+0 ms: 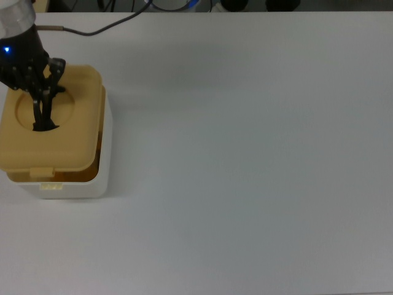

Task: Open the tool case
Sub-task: 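Lift the tan lid by its handle off the white case, then carry the lid beside the case and lower it onto the table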

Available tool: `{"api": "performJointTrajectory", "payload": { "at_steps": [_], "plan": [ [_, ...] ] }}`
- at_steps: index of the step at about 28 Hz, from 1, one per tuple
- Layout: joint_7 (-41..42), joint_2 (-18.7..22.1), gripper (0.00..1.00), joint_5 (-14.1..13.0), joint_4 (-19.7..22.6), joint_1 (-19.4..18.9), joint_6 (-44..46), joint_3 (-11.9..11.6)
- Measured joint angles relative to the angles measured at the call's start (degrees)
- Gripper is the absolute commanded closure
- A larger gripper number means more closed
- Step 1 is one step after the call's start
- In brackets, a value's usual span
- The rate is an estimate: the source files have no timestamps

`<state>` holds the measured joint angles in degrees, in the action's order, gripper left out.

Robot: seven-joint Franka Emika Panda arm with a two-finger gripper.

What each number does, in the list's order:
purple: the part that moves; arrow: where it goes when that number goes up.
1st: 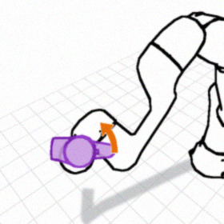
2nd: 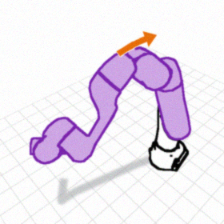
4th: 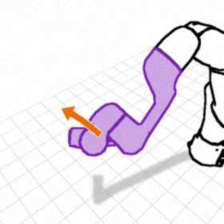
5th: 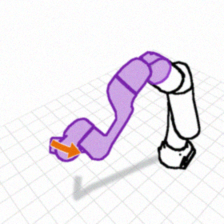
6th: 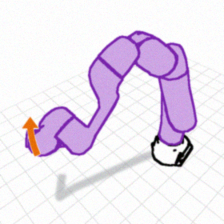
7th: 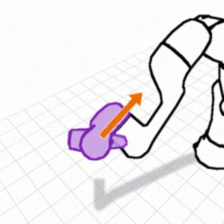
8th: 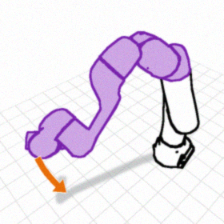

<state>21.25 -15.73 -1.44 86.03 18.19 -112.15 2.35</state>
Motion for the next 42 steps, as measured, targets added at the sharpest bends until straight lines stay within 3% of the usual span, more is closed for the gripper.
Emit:
{"api": "performJointTrajectory", "payload": {
  "at_steps": [8,12,17,22,28,31,38,42],
  "plan": [
    [-0.3,1.7,1.0,-0.6,-2.2,-0.7,4.7,1.2],
    [-2.7,2.7,1.0,-0.7,-2.2,-1.4,4.8,3.6],
    [-5.2,3.8,1.0,-0.7,-2.2,-2.0,7.0,9.1],
    [-11.6,4.1,1.0,-0.7,-2.2,-2.3,8.4,17.1],
    [-15.0,4.7,1.0,-0.7,-1.4,-2.8,9.2,22.9],
    [-15.3,5.0,1.0,-0.7,-0.3,-3.1,9.3,24.2],
    [-16.8,5.0,1.0,-0.6,5.3,-5.8,5.7,24.5],
    [-19.5,4.9,1.0,1.4,8.9,-7.4,0.9,24.5]
  ]
}}
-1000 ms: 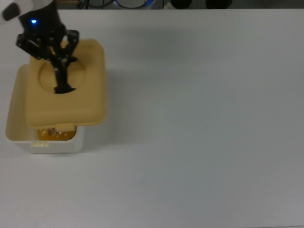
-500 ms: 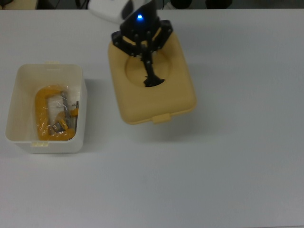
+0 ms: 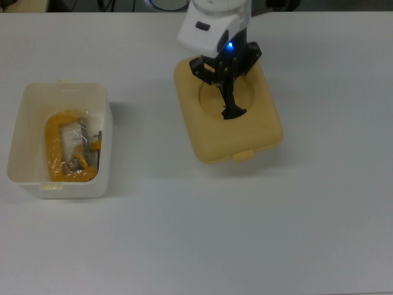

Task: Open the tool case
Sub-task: 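Carry the lid beside the case and lower it onto the table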

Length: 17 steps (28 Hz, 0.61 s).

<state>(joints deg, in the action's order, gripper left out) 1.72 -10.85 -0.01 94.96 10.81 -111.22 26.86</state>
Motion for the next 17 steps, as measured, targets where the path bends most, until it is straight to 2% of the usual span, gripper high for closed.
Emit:
{"api": "performJointTrajectory", "payload": {
  "at_steps": [9,17],
  "plan": [
    [-9.0,-0.7,1.0,4.5,8.6,-1.2,-14.4,-0.1],
    [-23.6,-4.5,1.0,13.0,10.3,-1.2,-16.6,-0.5]
  ]
}}
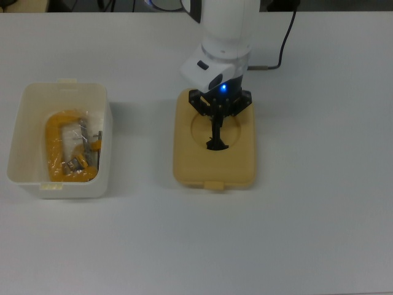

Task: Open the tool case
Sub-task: 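Carry the lid beside the case and lower it onto the table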

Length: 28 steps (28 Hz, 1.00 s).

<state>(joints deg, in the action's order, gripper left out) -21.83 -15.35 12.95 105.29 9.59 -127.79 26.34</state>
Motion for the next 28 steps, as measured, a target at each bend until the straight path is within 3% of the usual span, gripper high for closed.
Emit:
{"api": "performJointTrajectory", "payload": {
  "at_steps": [5,17,18,19,21,22,24,28],
  "plan": [
    [-5.2,-2.5,1.0,3.8,0.0,0.0,-1.4,-0.1],
    [-5.9,-5.6,0.97,9.7,0.0,0.0,-6.0,-0.2],
    [-5.9,-5.8,0.89,9.9,0.0,0.0,-6.1,-0.2],
    [-5.9,-6.0,0.73,10.1,0.0,0.0,-6.2,-0.2],
    [-5.9,-6.0,0.57,10.2,-0.1,0.0,-6.3,-0.2],
    [-5.9,-6.0,0.41,10.2,-0.1,0.0,-6.3,-0.2],
    [-5.9,-6.0,0.0,10.2,-0.2,0.0,-6.3,-0.2],
    [-5.9,-6.0,0.0,10.2,-0.5,0.0,-6.3,-0.2]
  ]
}}
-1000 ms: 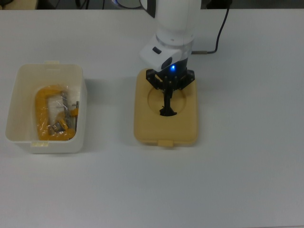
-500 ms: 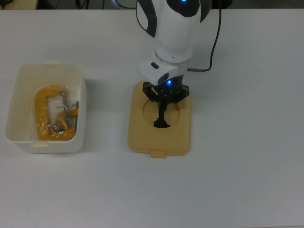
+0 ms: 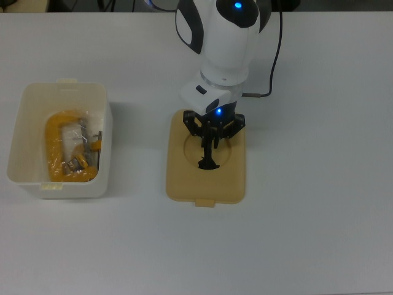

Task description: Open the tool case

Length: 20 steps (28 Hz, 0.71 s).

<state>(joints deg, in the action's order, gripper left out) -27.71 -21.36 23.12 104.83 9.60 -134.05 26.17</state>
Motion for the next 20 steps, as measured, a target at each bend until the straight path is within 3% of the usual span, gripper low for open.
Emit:
{"api": "performJointTrajectory", "payload": {
  "at_steps": [5,11,20],
  "plan": [
    [0.0,0.1,0.0,0.0,-1.7,0.1,0.8,-0.1],
    [0.8,1.3,0.0,-1.0,-6.7,1.3,8.0,-0.3],
    [13.4,8.9,0.0,-9.9,-10.1,4.6,19.6,-0.4]
  ]
}}
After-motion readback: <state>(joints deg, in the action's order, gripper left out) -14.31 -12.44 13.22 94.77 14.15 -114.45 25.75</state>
